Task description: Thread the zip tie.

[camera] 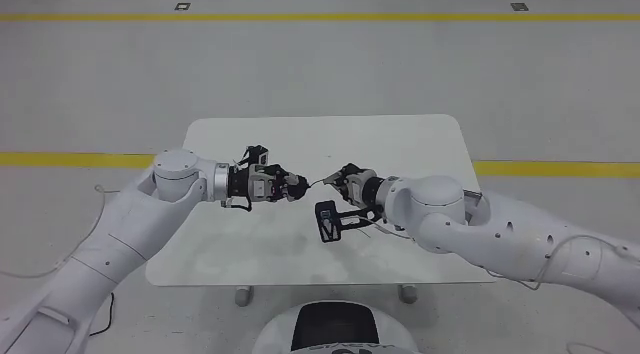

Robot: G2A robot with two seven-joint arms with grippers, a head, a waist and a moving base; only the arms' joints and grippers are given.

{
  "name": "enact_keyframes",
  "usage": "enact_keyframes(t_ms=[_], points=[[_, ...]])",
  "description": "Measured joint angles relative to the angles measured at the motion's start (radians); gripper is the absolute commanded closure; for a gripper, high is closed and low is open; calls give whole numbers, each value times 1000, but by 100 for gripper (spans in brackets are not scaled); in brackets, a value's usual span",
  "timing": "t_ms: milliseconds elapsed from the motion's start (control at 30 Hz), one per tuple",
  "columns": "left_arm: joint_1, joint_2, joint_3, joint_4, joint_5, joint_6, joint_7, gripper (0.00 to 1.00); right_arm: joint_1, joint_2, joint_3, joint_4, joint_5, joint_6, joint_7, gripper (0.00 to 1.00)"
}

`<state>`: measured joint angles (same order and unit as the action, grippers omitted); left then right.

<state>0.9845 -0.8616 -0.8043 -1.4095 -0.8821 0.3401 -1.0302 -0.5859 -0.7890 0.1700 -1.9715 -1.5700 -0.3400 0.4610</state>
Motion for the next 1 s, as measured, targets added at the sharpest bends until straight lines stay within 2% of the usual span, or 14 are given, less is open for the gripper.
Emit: enact_keyframes(t_ms=[367, 1000], points=[[5, 3, -8, -21, 47, -6, 15, 100, -7, -3, 0, -5, 0, 0, -9, 100], [16, 2, -23, -24, 47, -5, 20, 100, -20, -14, 0, 1, 0, 0, -8, 100]])
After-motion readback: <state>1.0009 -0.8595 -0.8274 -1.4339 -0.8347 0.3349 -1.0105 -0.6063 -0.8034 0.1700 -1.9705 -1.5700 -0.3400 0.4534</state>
